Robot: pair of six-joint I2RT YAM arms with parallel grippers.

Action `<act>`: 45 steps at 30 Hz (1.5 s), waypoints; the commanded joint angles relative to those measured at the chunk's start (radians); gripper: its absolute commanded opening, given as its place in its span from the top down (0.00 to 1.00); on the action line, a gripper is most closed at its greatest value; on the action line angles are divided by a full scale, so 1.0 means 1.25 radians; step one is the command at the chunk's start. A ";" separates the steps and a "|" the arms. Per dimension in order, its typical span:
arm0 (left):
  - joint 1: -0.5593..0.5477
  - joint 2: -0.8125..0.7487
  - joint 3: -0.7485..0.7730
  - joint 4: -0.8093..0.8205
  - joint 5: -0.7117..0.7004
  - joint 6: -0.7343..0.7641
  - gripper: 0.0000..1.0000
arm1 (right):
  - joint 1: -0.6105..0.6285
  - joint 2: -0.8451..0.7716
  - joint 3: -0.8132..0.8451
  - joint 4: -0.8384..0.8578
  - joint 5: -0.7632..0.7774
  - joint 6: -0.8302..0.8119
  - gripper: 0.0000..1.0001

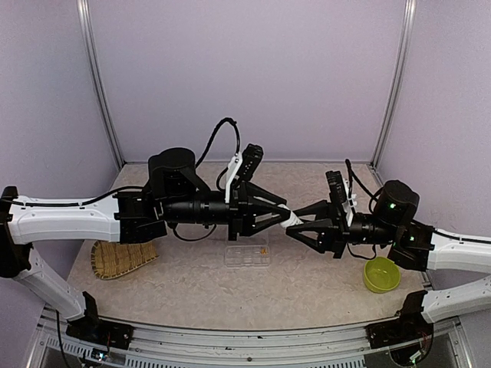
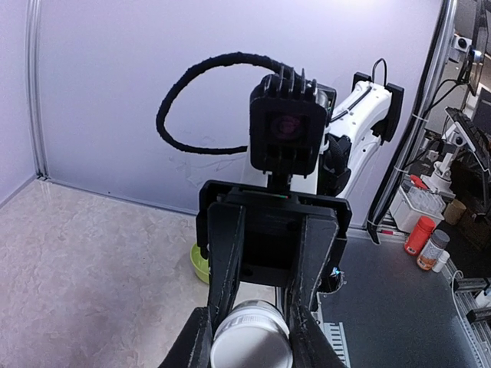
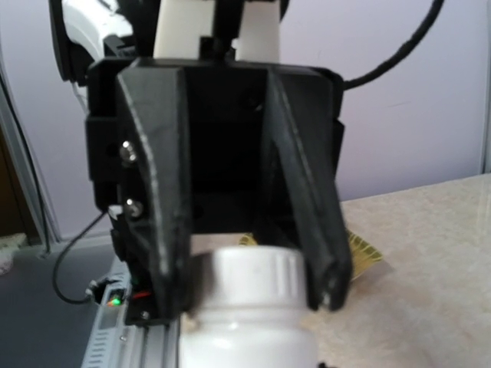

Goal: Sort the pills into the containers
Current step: Hold the pill bottle, then unscrew the lid of the pill bottle from the pill bottle.

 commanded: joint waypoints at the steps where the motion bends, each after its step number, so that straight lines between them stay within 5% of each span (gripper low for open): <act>1: -0.007 0.000 0.025 -0.008 -0.046 0.014 0.86 | -0.005 0.013 0.017 0.000 -0.003 -0.006 0.82; 13: -0.007 0.068 0.106 -0.106 -0.258 -0.300 0.78 | -0.005 -0.004 0.029 -0.068 0.239 -0.099 0.90; 16: -0.009 0.061 0.094 -0.079 -0.234 -0.319 0.66 | -0.004 -0.006 0.032 -0.074 0.260 -0.110 0.90; 22: -0.007 0.025 0.071 -0.032 -0.236 -0.272 0.22 | -0.004 0.023 0.043 -0.066 0.184 -0.079 0.90; 26: -0.005 0.032 0.068 -0.006 -0.208 -0.259 0.08 | -0.002 0.039 0.048 -0.045 0.148 -0.047 0.90; 45: -0.013 0.076 0.067 0.024 -0.152 -0.233 0.11 | 0.005 0.084 0.053 0.038 0.076 0.035 0.89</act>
